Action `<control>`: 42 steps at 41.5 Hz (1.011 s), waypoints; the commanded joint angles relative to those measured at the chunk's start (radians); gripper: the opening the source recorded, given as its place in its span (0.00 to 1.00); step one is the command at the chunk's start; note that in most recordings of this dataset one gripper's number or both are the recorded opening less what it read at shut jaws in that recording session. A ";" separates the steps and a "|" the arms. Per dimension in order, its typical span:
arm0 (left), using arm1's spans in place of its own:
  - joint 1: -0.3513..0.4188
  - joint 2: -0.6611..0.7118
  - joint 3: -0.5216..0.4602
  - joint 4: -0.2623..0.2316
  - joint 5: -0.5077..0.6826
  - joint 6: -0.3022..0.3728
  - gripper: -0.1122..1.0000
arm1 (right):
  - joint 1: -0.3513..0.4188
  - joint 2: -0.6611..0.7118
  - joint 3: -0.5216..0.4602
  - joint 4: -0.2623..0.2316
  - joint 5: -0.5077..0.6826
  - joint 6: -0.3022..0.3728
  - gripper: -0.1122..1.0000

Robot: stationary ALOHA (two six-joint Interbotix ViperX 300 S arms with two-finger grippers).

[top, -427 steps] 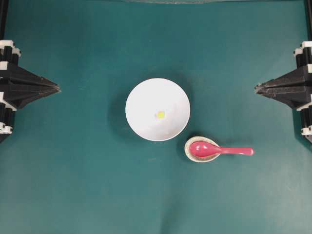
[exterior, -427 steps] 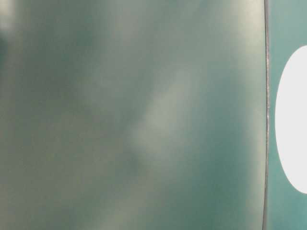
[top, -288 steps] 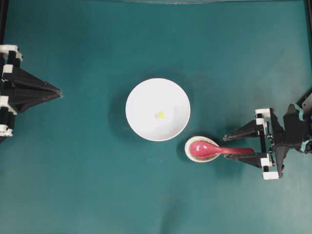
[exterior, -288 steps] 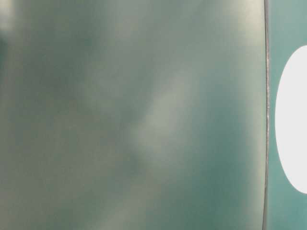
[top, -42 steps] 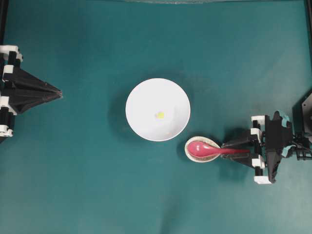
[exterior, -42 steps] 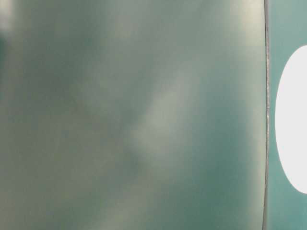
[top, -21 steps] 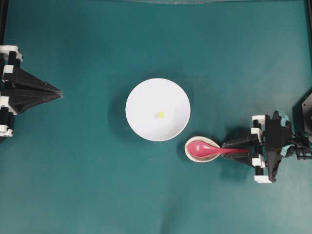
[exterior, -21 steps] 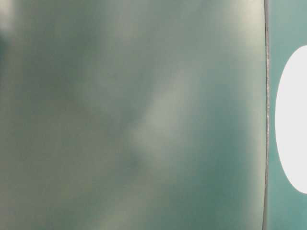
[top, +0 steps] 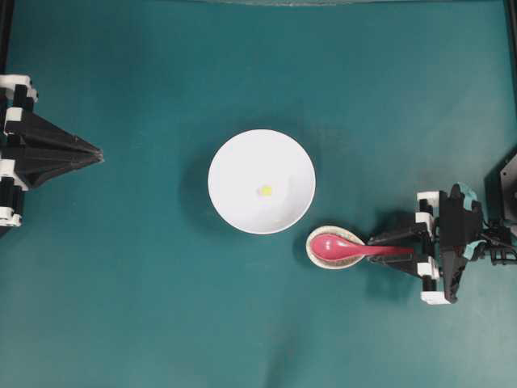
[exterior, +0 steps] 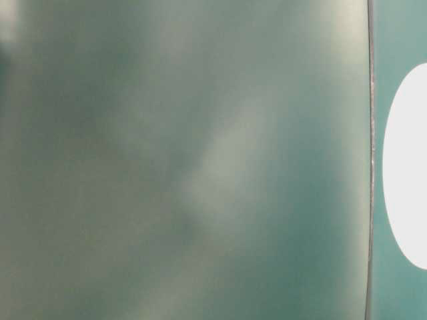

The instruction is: Scoop the yellow hexagonal prism block from the bowl with a spoon using the right arm.

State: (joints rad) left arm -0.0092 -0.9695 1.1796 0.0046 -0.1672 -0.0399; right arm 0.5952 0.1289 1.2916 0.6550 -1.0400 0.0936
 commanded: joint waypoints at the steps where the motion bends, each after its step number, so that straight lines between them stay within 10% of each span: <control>1: -0.002 0.005 -0.026 0.003 -0.005 0.002 0.17 | -0.002 -0.020 -0.003 -0.005 -0.005 -0.005 0.45; 42: -0.002 0.005 -0.026 0.005 -0.005 0.002 0.17 | -0.002 -0.021 0.003 -0.012 -0.031 -0.043 0.44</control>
State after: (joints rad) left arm -0.0092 -0.9695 1.1796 0.0061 -0.1672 -0.0399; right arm 0.5937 0.1289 1.2977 0.6443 -1.0584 0.0522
